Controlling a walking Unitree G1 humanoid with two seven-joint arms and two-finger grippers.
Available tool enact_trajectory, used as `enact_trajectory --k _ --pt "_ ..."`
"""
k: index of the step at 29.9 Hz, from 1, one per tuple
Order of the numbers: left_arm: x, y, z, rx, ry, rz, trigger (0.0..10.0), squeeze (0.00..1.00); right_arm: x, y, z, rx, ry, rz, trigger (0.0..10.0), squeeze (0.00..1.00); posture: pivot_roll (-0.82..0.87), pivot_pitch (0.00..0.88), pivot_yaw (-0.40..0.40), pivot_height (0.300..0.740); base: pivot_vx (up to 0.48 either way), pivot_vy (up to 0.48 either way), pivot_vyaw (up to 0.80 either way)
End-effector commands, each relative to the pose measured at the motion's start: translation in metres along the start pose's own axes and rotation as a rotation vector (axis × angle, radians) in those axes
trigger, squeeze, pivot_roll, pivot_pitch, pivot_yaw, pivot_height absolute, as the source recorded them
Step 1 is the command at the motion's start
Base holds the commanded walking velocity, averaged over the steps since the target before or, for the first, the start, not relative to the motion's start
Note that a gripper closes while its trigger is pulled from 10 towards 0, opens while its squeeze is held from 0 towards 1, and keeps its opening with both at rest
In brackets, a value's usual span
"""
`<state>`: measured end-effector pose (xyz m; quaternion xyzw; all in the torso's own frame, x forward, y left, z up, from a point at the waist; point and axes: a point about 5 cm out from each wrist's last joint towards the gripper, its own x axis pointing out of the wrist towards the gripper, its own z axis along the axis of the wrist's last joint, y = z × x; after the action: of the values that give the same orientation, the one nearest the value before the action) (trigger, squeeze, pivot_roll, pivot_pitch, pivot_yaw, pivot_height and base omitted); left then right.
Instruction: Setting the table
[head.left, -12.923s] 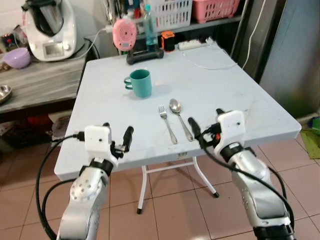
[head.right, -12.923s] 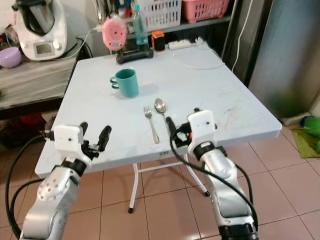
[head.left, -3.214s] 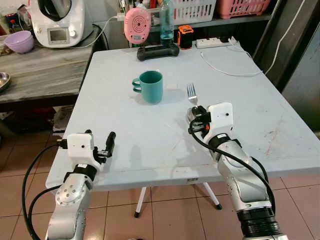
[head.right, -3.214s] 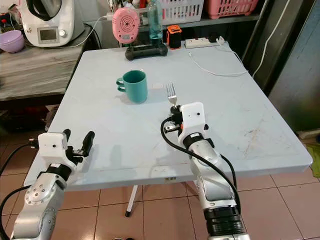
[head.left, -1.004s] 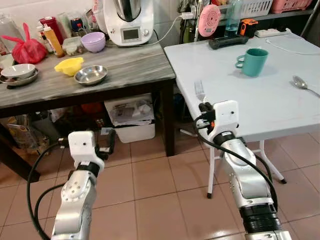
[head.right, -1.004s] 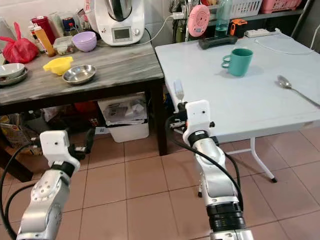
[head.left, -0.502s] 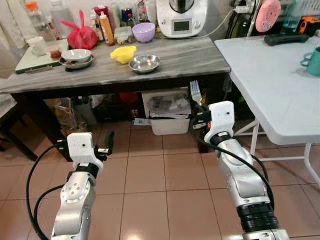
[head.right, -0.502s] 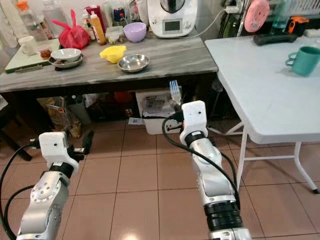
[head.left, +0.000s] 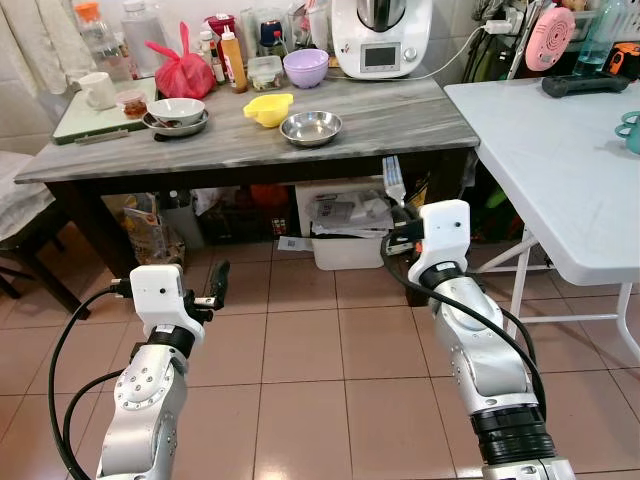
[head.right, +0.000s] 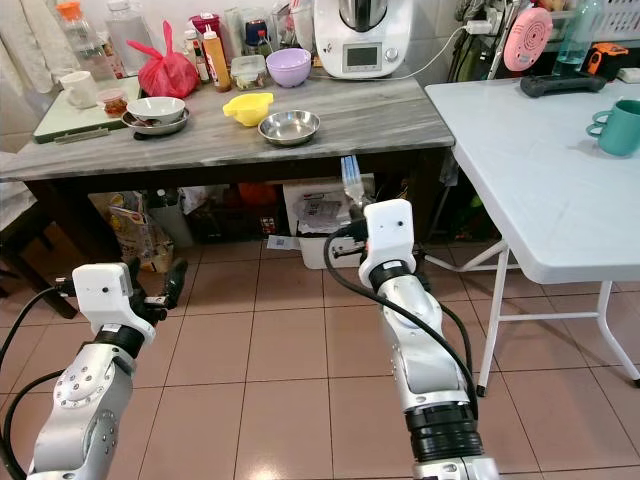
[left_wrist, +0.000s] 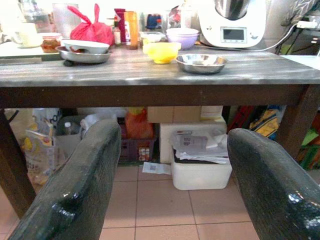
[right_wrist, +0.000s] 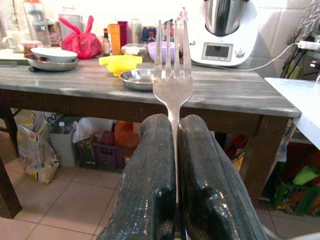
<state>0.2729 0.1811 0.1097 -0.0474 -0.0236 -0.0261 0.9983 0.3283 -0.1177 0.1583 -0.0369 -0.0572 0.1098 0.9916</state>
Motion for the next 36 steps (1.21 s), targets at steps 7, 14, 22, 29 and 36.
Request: enact_trajectory --k 7,14,22,29,36 --pt "0.0 -0.0004 0.0043 -0.003 -0.019 -0.018 10.0 0.0 0.0025 0.0017 0.0027 0.014 -0.008 -0.003 10.0 0.0 -0.1 0.025 0.084 0.74 0.432 0.0 0.0" --pt "0.0001 -0.0011 0.004 -0.008 -0.018 -0.023 10.0 0.0 0.0024 0.0014 0.0027 0.016 -0.008 -0.006 10.0 0.0 -0.1 0.026 0.085 0.74 0.453 0.0 -0.27" --pt "0.0004 -0.0025 0.0036 -0.013 -0.017 -0.029 10.0 0.0 0.0023 0.0013 0.0029 0.015 -0.008 -0.007 10.0 0.0 -0.11 0.026 0.085 0.74 0.468 0.0 0.0" --pt "0.0006 -0.0031 0.003 -0.016 -0.015 -0.032 10.0 0.0 0.0024 0.0012 0.0028 0.012 -0.007 -0.009 10.0 0.0 -0.11 0.026 0.085 0.74 0.476 0.0 0.0" --pt "0.0007 -0.0039 0.0025 -0.018 -0.014 -0.036 10.0 0.0 0.0027 0.0021 0.0032 -0.001 -0.01 -0.004 10.0 0.0 -0.11 0.026 0.087 0.74 0.477 0.0 0.0"
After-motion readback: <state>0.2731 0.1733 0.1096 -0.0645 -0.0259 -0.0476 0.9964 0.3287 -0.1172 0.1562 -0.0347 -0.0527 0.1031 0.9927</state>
